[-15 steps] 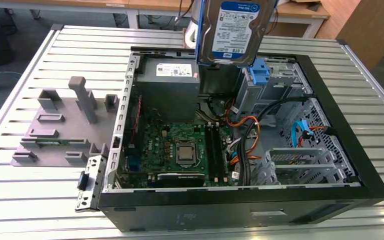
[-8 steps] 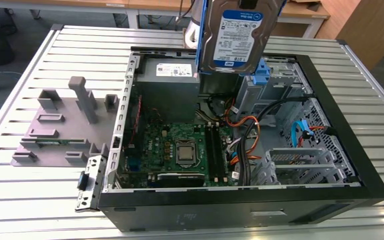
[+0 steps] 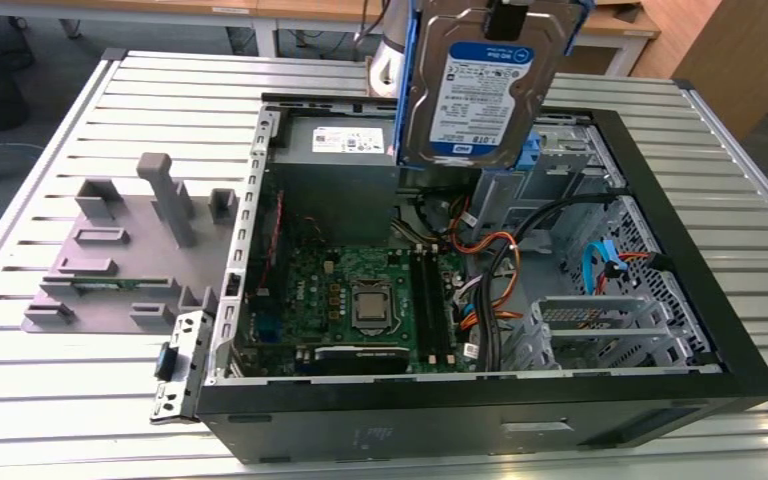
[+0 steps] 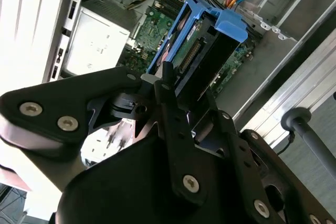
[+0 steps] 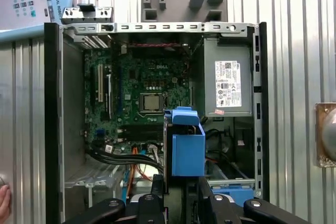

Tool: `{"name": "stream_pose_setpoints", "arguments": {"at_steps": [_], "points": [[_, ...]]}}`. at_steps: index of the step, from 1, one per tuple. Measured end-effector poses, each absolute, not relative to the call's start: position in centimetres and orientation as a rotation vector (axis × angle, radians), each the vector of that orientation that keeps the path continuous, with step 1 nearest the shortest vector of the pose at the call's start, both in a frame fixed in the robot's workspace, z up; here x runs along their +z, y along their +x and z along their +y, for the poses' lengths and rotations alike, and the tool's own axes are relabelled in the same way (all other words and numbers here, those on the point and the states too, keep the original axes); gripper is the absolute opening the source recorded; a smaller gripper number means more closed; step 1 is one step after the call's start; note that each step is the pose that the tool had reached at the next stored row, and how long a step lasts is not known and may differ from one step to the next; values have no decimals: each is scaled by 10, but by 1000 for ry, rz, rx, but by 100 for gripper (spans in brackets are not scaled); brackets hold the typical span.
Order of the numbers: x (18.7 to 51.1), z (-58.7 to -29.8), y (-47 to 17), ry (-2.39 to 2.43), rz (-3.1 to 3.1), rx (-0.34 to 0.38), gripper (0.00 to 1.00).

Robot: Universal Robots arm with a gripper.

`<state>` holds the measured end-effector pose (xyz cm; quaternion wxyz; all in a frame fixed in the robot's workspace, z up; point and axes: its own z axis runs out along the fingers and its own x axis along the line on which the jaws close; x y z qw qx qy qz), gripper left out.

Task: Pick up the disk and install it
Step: 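Pick up the disk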

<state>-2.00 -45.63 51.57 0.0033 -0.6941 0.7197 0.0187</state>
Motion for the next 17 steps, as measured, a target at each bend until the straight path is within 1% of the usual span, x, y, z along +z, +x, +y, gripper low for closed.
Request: {"name": "stream_pose_setpoints", "arguments": {"at_steps": [10, 17], "points": [[513, -480, -20, -2176, 2256, 59, 35], [512, -483, -20, -2176, 2256, 58, 35]]}}
